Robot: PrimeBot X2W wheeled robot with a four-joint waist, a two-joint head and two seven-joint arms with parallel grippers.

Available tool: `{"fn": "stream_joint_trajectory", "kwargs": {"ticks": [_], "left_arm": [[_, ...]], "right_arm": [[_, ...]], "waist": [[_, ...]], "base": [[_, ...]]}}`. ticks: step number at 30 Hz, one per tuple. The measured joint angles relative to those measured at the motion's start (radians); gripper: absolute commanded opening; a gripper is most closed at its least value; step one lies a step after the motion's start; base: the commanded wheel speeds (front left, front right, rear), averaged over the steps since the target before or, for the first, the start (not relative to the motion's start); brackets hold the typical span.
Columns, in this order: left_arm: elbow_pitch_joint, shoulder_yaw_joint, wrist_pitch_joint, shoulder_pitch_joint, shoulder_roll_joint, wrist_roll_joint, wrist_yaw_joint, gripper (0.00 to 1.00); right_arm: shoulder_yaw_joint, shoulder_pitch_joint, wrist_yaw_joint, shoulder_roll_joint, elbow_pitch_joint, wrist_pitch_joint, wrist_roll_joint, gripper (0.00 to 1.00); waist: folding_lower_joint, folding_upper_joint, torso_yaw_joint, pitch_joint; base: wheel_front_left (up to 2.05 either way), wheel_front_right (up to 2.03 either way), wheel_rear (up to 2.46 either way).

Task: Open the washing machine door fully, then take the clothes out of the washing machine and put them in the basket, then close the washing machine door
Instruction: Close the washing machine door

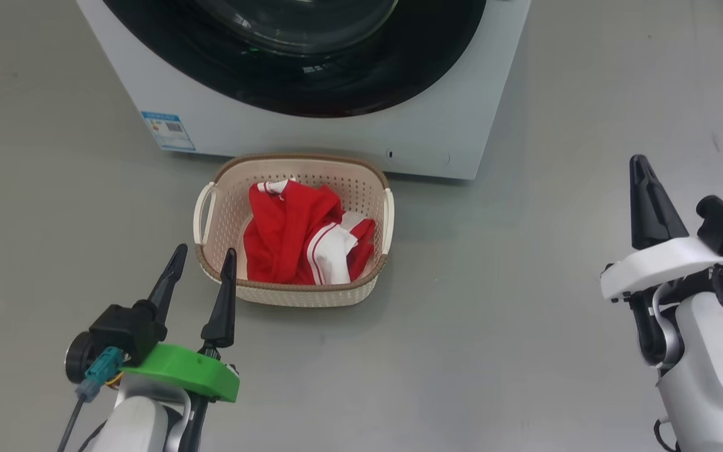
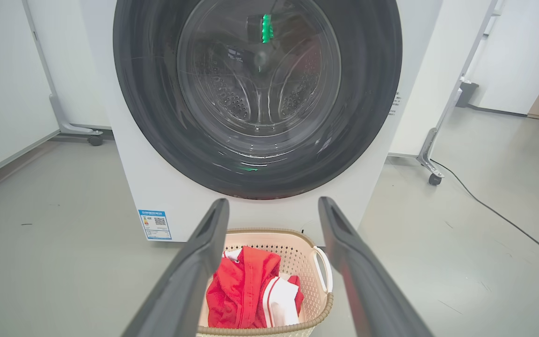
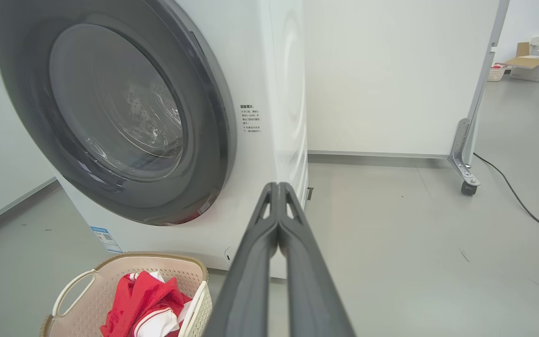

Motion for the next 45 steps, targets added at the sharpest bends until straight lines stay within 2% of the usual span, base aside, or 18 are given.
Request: {"fn": "stream_joint_trajectory", "kwargs": {"ticks": [13,14,15,16,28,45], "left_arm": [[-0.022,0.005,0.000,0.059,0.002,0.003,0.000,1.00],[-0.028,0.011,0.000,0.064,0.003,0.003,0.000,1.00],[-0.031,0.014,0.000,0.068,0.003,0.004,0.000,1.00],[-0.035,0.013,0.000,0.069,0.004,0.006,-0.002,1.00],[-0.064,0.019,0.000,0.079,0.005,0.031,-0.005,1.00],[-0.069,0.028,0.000,0.095,0.004,0.037,-0.007,1.00]], "right_arm": [[-0.065,0.219,-0.051,0.032,-0.161,0.000,-0.002,0.00],[-0.068,0.232,-0.055,0.035,-0.174,0.000,-0.002,0.04],[-0.073,0.243,-0.059,0.041,-0.189,0.000,-0.002,0.37],[-0.079,0.253,-0.060,0.046,-0.202,0.000,-0.004,0.98],[-0.087,0.348,-0.068,0.068,-0.302,0.000,-0.037,1.00],[-0.089,0.420,-0.068,0.085,-0.365,0.000,-0.071,1.00]], "waist": [[0.0000,0.0000,-0.083,-0.117],[0.0000,0.0000,-0.088,-0.120],[0.0000,0.0000,-0.092,-0.121],[0.0000,0.0000,-0.095,-0.122],[0.0000,0.0000,-0.100,-0.116],[0.0000,0.0000,-0.100,-0.121]], "base": [[0.00,0.00,0.00],[0.00,0.00,0.00],[0.00,0.00,0.00],[0.00,0.00,0.00],[0.00,0.00,0.00],[0.00,0.00,0.00]]}}
